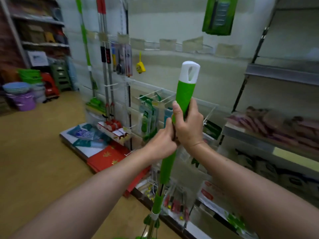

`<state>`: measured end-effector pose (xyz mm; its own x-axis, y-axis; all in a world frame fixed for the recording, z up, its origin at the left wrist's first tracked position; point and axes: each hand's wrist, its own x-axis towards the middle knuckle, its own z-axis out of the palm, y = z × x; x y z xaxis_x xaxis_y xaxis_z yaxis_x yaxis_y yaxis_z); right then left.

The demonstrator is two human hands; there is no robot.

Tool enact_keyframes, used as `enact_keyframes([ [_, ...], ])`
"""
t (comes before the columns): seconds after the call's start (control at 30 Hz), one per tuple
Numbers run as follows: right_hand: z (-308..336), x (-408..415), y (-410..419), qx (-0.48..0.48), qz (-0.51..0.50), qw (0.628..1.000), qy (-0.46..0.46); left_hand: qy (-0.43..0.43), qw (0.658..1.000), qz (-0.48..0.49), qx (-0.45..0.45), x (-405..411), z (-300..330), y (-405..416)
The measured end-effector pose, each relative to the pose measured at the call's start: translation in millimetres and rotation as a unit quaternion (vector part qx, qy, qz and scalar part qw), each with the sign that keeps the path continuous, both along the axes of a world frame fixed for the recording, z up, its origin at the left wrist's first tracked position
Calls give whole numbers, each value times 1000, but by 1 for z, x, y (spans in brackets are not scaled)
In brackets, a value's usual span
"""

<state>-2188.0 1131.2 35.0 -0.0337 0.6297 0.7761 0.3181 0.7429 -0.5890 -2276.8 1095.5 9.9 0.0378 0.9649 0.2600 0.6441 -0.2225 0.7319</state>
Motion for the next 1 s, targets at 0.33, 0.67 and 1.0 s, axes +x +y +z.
enact_keyframes([
  [0.33,34,-121,62,-26,177,984,4,3,994,106,15,-113,33,43],
  [0.67,94,-252,114,-226,528,808,131,-41,981,191,14,-220,83,84],
  [1.0,110,-403,148,-173,479,853,112,-49,974,217,42,-368,94,123],
])
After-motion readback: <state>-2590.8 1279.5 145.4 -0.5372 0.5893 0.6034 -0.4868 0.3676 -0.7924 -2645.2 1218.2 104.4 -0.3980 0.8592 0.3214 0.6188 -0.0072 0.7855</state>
